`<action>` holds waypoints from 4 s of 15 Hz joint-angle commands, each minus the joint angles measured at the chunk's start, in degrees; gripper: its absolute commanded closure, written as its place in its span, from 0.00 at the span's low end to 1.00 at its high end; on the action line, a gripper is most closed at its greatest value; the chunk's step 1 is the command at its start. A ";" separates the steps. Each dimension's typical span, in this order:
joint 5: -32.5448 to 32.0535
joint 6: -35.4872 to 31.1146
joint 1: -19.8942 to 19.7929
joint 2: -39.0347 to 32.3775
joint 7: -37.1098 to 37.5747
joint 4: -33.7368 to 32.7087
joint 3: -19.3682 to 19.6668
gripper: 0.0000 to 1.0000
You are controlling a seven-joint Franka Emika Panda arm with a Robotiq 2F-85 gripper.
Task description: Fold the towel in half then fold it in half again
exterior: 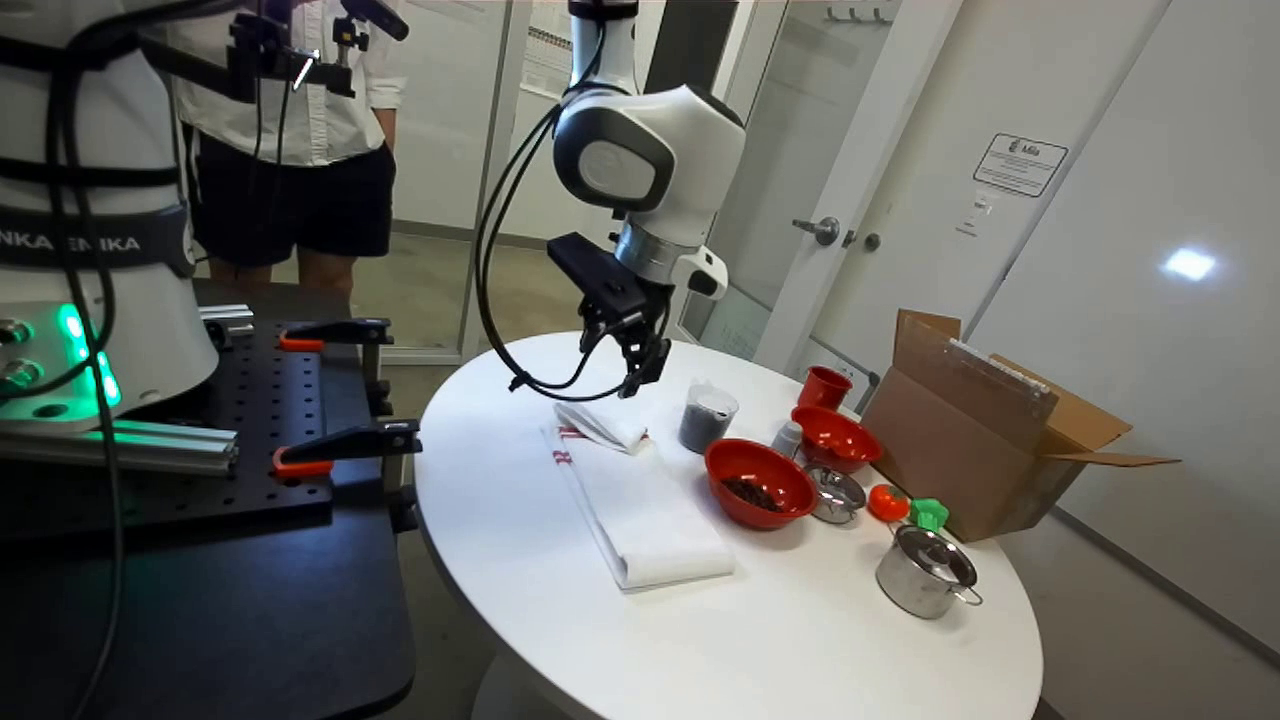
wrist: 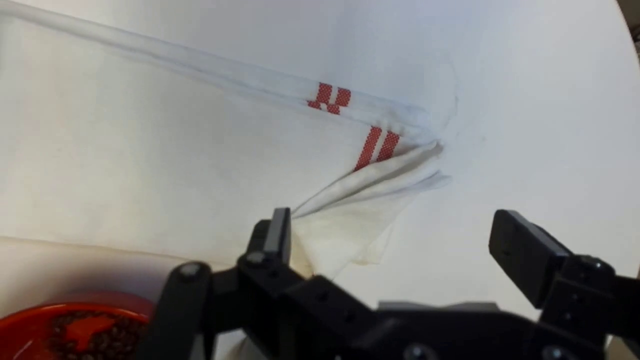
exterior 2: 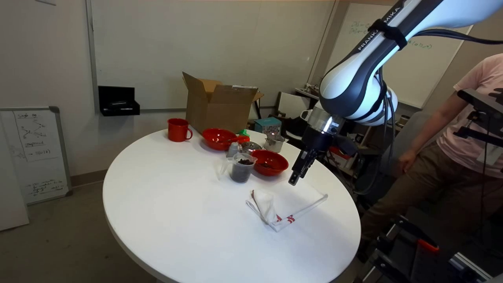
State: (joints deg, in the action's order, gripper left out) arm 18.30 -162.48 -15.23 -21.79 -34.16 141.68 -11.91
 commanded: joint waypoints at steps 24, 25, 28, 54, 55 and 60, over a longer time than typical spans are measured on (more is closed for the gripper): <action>-15.07 -0.68 -3.08 -16.74 16.20 -13.61 15.57 0.00; -15.09 -0.67 -3.21 -17.68 16.36 -14.32 15.58 0.01; -15.07 -0.48 -3.48 -20.00 17.06 -16.02 15.62 0.28; -17.21 -0.90 -4.74 -14.96 18.74 -10.64 20.33 0.99; -17.90 -0.73 -3.64 -13.80 19.20 -9.97 21.28 0.99; -21.65 0.48 0.09 -7.37 19.85 -7.36 22.09 0.99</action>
State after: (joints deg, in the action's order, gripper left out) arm -0.67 -163.31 -16.92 -34.31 -15.33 131.28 9.82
